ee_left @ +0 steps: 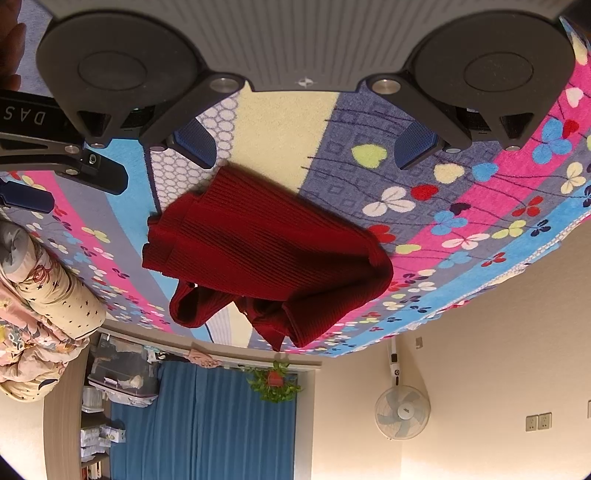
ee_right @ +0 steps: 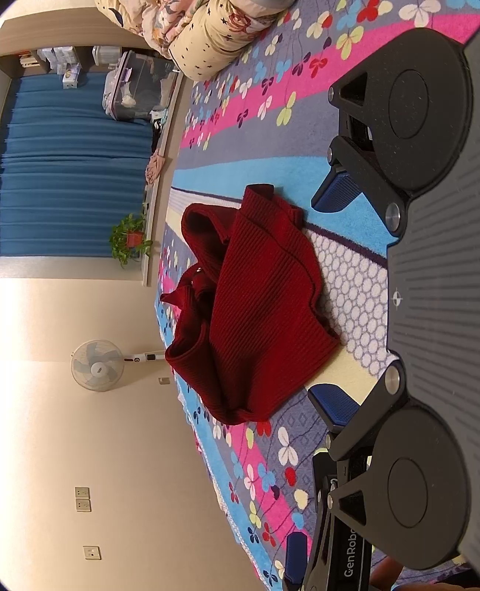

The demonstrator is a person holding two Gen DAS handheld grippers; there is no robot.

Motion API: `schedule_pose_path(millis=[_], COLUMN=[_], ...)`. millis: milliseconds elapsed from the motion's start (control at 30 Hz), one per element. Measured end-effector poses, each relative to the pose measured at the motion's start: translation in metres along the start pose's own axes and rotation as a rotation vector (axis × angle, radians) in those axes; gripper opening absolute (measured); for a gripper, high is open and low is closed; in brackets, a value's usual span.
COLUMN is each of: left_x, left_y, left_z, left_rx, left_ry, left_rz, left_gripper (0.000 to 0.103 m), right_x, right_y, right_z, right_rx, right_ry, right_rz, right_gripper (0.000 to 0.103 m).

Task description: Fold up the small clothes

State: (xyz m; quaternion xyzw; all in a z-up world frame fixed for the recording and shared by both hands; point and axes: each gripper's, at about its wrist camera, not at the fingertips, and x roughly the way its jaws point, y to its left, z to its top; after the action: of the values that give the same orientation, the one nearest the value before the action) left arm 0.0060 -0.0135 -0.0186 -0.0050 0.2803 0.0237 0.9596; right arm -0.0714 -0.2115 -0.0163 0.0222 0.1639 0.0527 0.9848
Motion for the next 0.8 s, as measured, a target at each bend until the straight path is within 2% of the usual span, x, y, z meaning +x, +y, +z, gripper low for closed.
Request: schedule_pose_path(millis=[800], left_x=[-0.0001], left_y=[0.0002], left_z=[-0.0004], left_rx=[0.006], left_ry=[-0.006], left_rz=[-0.003], left_gripper=[0.102], right_x=[-0.0001], right_y=[-0.0012], right_z=[-0.0001], right_rx=[-0.001], right_ry=[0.006], right_rz=[-0.001], right_gripper=[0.098])
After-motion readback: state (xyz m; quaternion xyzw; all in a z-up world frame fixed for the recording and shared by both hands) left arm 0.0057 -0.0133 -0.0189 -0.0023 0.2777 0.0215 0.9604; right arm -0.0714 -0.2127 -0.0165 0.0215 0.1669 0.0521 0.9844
